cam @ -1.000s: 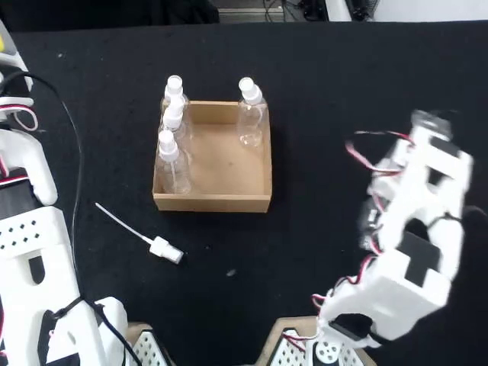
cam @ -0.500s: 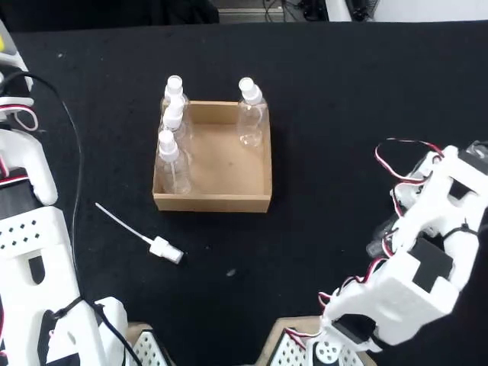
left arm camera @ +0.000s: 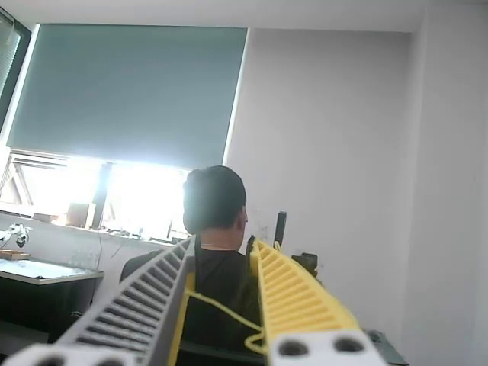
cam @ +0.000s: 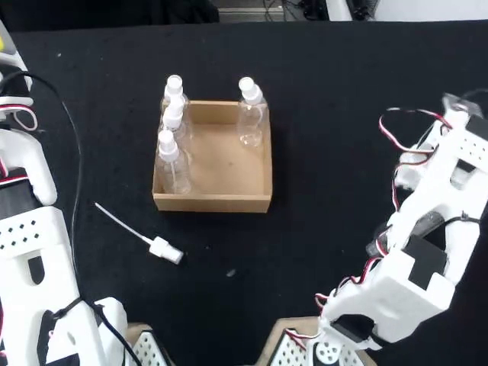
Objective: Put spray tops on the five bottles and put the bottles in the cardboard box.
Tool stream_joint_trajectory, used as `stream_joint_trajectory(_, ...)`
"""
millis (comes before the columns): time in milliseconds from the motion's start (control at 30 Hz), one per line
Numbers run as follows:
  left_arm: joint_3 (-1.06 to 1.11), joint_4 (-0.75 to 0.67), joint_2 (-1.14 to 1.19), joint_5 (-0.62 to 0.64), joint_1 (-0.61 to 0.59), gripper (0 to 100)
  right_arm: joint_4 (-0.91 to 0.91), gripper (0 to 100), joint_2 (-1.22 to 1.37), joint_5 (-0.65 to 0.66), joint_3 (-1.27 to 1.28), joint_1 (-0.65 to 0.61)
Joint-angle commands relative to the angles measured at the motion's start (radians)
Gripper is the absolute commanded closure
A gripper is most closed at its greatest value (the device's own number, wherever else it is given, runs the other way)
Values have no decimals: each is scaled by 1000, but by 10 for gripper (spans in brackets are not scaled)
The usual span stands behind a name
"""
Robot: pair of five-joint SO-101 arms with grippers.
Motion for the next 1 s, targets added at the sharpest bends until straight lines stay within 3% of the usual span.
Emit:
stream_joint_trajectory(0,-12,-20,-17,5,-1,970,18,691,-31,454,-58,-15)
stream_joint_trajectory(233,-12,-20,-17,5,-1,970,-49,691,-10,1096,-19,57)
stream_joint_trajectory(467,-12,-20,-14,5,-1,970,-37,693,-10,1616,25,130)
stream_joint_trajectory(700,-12,-20,-11,5,1,970,-46,694,-10,1780,124,146)
stream_joint_trajectory(967,-12,-20,-11,5,1,970,-230,692,-10,1786,271,149)
